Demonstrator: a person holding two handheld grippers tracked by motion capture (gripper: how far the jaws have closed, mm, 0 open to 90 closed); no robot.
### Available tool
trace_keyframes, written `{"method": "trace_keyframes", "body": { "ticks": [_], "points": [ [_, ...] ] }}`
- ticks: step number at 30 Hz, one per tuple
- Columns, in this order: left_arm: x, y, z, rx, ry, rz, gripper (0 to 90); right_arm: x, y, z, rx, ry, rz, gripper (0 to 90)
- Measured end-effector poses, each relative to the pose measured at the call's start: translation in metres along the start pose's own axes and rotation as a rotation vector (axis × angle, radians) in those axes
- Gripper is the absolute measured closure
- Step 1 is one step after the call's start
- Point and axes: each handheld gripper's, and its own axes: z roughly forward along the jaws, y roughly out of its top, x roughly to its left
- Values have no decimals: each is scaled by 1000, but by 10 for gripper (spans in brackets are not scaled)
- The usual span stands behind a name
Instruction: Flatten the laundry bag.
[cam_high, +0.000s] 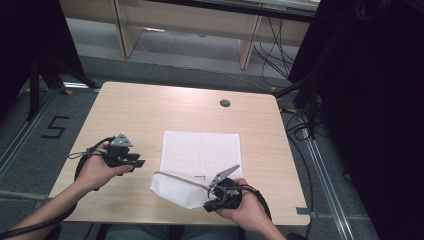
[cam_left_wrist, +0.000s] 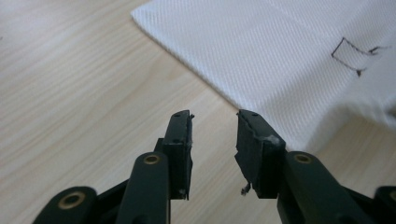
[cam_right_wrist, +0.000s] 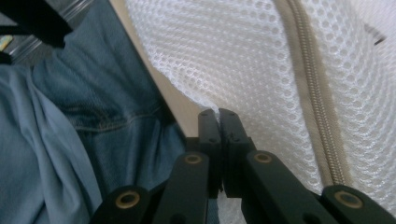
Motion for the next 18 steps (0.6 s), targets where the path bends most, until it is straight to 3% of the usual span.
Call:
{"method": "trace_keyframes", "body": {
  "ticks": [5,9,12,15,18],
  "points": [
    [-7,9,10,-32,6,22,552,-2,-7,9,41,18,-16,897],
    [-18,14,22,-54,-31,26,507,-1,-11,16,67,19,-19,896],
    [-28,19,28,-54,-61,66,489,0,-12,18,75,18,-13,894],
    [-36,21,35,-42,-82,104,469,1,-12,20,79,29,-40,884],
    [-48,22,44,-39,-117,134,435,2,-10,14,72,58,-11,763]
  ]
}}
